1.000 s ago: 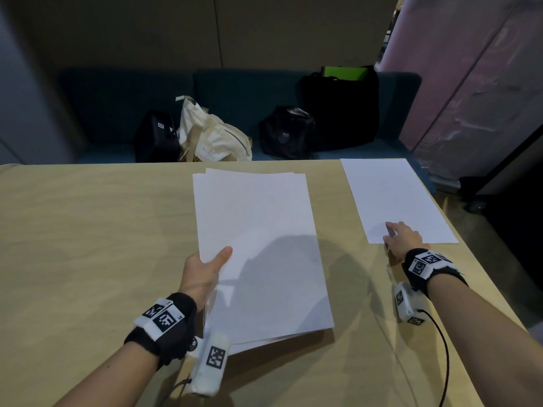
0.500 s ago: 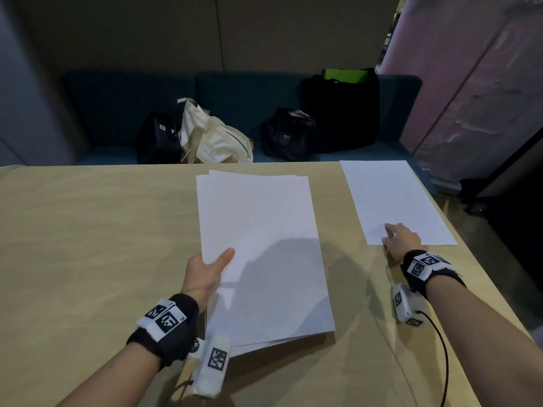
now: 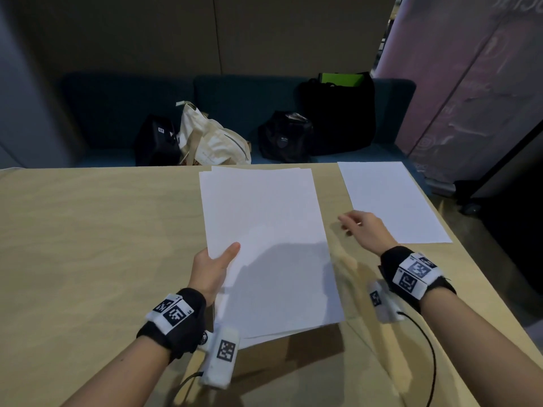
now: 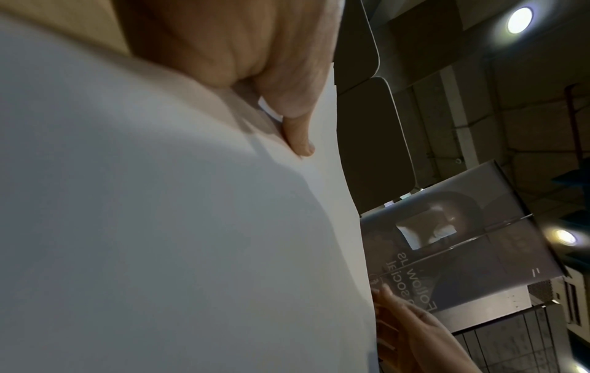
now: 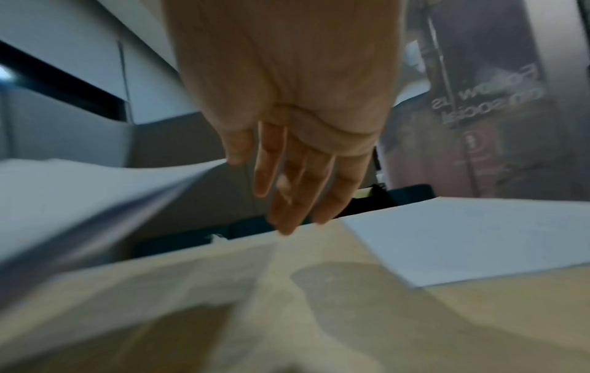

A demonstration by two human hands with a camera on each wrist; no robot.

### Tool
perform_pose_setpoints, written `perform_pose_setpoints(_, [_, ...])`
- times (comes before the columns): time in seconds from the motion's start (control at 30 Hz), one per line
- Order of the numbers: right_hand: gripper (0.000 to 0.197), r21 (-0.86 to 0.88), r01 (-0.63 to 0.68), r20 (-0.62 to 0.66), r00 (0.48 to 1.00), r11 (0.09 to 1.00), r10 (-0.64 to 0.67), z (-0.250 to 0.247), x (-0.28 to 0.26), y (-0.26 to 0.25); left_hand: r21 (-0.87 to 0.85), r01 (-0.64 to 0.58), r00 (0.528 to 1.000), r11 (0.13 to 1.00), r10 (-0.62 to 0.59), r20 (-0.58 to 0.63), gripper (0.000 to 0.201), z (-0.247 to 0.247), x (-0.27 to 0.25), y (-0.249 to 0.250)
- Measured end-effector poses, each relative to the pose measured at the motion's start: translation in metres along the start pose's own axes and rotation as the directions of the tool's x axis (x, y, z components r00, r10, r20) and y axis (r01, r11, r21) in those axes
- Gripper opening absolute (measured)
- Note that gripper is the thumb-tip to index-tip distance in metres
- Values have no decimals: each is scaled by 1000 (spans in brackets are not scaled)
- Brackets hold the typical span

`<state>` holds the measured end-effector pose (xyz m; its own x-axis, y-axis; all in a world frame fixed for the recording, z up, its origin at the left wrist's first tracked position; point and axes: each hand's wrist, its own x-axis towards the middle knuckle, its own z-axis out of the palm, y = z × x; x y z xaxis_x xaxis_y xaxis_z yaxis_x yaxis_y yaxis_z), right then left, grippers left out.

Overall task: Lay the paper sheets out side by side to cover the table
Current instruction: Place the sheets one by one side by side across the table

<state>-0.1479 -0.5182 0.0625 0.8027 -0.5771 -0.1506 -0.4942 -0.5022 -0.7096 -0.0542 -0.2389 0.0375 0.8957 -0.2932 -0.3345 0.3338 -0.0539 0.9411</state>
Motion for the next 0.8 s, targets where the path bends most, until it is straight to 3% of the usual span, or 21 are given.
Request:
perform_pose_setpoints(0.1, [25,204,16,101,994,979,-37,20,-18,-29,-18,-8,1000,1000,8,-21,33,-1,0,5])
perform_pose_setpoints(0.43, [23,418,9,-141,988,908,56,41,-22,-45,-63,59,997,996,-62,-54,38,-16,3,6])
perform_pose_setpoints(0.6, [21,459,-18,-121,989,888,82,42,-19,-39,-73,79,997,994,-77,29,30,-20,-4,8])
perform_pose_setpoints(0.73, [22,438,-30,-177,977,899,119,45,-8,-40,-24,44,998,999,-45,-42,33,-29,-2,11])
perform_pose_setpoints(0.8, [12,417,-49,-249,954,908,166,46,4,-36,-19,20,994,1000,-22,-106,33,-38,1,13])
